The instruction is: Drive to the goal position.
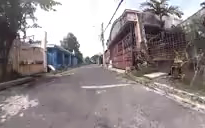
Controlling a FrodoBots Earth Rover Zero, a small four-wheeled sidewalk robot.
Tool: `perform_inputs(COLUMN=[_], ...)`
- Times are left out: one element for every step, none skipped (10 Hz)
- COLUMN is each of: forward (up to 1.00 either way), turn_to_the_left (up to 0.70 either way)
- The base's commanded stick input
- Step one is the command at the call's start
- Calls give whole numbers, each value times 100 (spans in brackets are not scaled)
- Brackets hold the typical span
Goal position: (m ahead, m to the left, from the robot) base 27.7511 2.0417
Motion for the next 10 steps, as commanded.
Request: perform_inputs(forward=[100, 100, 100, 100, 100, 100, 100, 100, 100, 100], turn_to_the_left=[0, 0, 0, 0, 0, 0, 0, 0, 0, 0])
